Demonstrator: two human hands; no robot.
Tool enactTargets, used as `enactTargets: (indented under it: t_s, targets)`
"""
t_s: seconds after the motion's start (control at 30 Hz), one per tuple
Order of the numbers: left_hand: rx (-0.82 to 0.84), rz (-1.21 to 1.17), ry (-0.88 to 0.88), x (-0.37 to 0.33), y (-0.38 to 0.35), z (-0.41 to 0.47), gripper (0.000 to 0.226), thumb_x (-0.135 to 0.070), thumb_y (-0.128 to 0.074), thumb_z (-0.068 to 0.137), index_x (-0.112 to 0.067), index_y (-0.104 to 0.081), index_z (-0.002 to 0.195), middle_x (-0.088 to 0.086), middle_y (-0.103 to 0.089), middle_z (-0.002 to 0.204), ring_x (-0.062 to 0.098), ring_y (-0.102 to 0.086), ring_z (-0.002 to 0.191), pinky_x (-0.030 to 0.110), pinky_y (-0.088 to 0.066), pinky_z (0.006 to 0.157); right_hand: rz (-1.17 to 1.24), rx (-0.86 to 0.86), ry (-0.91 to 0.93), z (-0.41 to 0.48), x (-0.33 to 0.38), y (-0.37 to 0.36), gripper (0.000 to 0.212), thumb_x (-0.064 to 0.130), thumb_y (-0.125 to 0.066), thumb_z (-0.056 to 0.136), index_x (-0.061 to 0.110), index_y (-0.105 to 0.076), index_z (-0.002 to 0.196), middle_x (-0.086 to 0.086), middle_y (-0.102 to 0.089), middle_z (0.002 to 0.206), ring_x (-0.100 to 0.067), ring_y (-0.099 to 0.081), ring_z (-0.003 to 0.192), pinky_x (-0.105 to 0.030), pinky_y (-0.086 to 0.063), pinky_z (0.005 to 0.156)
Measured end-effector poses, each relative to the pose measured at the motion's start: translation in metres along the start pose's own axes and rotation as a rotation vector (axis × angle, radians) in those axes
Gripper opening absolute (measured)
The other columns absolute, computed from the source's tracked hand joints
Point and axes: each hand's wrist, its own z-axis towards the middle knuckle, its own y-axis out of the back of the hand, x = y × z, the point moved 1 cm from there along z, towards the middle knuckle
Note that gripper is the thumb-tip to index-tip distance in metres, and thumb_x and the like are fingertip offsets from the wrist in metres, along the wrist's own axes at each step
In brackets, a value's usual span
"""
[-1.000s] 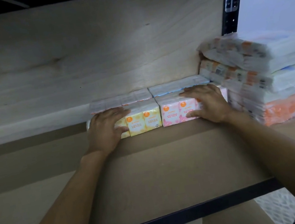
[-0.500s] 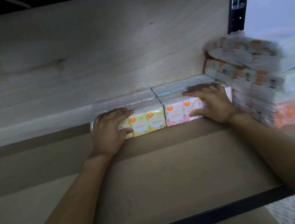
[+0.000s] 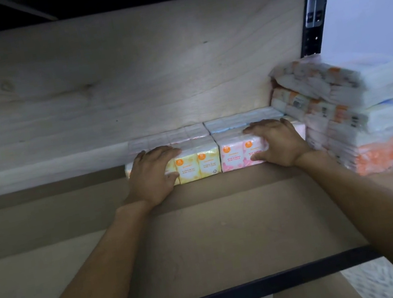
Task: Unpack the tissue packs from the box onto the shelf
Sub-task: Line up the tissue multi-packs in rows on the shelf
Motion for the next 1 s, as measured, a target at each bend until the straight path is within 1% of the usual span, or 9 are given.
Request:
enactTargets:
  t_s: [0.1,0.2,0.3,0.4,0.5,0.63,0.8,0.93,1.0]
  targets:
    - [0.047,0.053,0.067,-0.011,0.001,-0.001,0.059,-0.020,-0.067,0.079,-0.027,-0.050,0.134,-0.003,-0.050,0.142,0.021,-0.035,0.139,0.045,-0.012,0.119,-0.015,0.045,-0.047,-0.003,0.007,0.000,0.076,0.041,-0.076,0.073,0.032,-0.041,0.140,0.002,-0.036,0.152,-0.021,-0.025,0.142,-0.048,-0.010,0.117]
    - [0.057,0.071,0.141,-0.025,0.003,-0.004,0.061,-0.019,-0.062,0.084,-0.029,-0.042,0.141,-0.003,-0.037,0.152,0.019,-0.021,0.146,0.042,-0.002,0.120,0.003,0.048,-0.058,-0.010,0.011,0.003,0.076,0.040,-0.073,0.077,0.032,-0.037,0.143,0.003,-0.029,0.155,-0.021,-0.018,0.145,-0.047,-0.008,0.118]
    - [0.075,0.063,0.175,-0.038,0.007,-0.009,0.059,-0.023,-0.058,0.088,-0.031,-0.038,0.143,-0.006,-0.029,0.156,0.017,-0.012,0.147,0.040,0.003,0.120,0.039,0.067,-0.075,-0.020,0.015,0.011,0.071,0.039,-0.070,0.081,0.032,-0.037,0.143,0.004,-0.025,0.157,-0.020,-0.014,0.147,-0.045,-0.009,0.119]
    - [0.109,0.032,0.195,-0.053,0.013,-0.018,0.057,-0.026,-0.054,0.091,-0.033,-0.034,0.144,-0.008,-0.025,0.157,0.015,-0.007,0.148,0.038,0.003,0.120,0.114,0.056,-0.092,-0.036,0.021,0.020,0.065,0.038,-0.068,0.083,0.030,-0.041,0.141,0.002,-0.028,0.156,-0.020,-0.018,0.146,-0.043,-0.015,0.119]
    - [0.124,-0.048,0.220,-0.071,0.022,-0.032,0.056,-0.028,-0.051,0.093,-0.032,-0.033,0.146,-0.008,-0.025,0.157,0.014,-0.007,0.148,0.035,0.005,0.120,0.185,0.011,-0.088,-0.058,0.032,0.032,0.059,0.036,-0.068,0.084,0.025,-0.048,0.137,-0.003,-0.037,0.152,-0.023,-0.028,0.142,-0.036,-0.021,0.117]
    - [0.130,-0.086,0.216,-0.094,0.037,-0.055,0.055,-0.030,-0.049,0.095,-0.029,-0.033,0.147,-0.003,-0.030,0.156,0.018,-0.014,0.147,0.040,-0.003,0.120,0.222,0.008,-0.103,-0.089,0.052,0.049,0.054,0.037,-0.065,0.085,0.025,-0.050,0.136,-0.005,-0.043,0.147,-0.024,-0.036,0.137,-0.034,-0.028,0.114]
    - [0.173,-0.210,0.233,-0.129,0.060,-0.094,0.050,-0.036,-0.041,0.100,-0.026,-0.032,0.148,0.000,-0.028,0.157,0.020,-0.016,0.146,0.041,-0.007,0.120,0.262,-0.002,-0.144,-0.139,0.084,0.069,0.051,0.040,-0.058,0.091,0.022,-0.048,0.138,-0.002,-0.044,0.147,-0.018,-0.036,0.137,-0.028,-0.025,0.112]
    - [0.149,-0.341,0.254,-0.159,0.071,-0.126,0.047,-0.036,-0.040,0.100,-0.025,-0.038,0.146,-0.002,-0.031,0.155,0.017,-0.021,0.144,0.037,-0.010,0.118,0.343,0.002,-0.207,-0.181,0.106,0.078,0.047,0.044,-0.051,0.094,0.023,-0.050,0.136,0.000,-0.049,0.143,-0.021,-0.041,0.134,-0.034,-0.030,0.110]
    - [0.125,-0.418,0.256,-0.175,0.073,-0.140,0.045,-0.037,-0.042,0.100,-0.025,-0.042,0.143,-0.003,-0.036,0.152,0.017,-0.025,0.141,0.033,-0.012,0.116,0.378,-0.019,-0.216,-0.201,0.114,0.080,0.044,0.041,-0.049,0.095,0.020,-0.052,0.134,-0.001,-0.051,0.141,-0.021,-0.042,0.133,-0.032,-0.030,0.110]
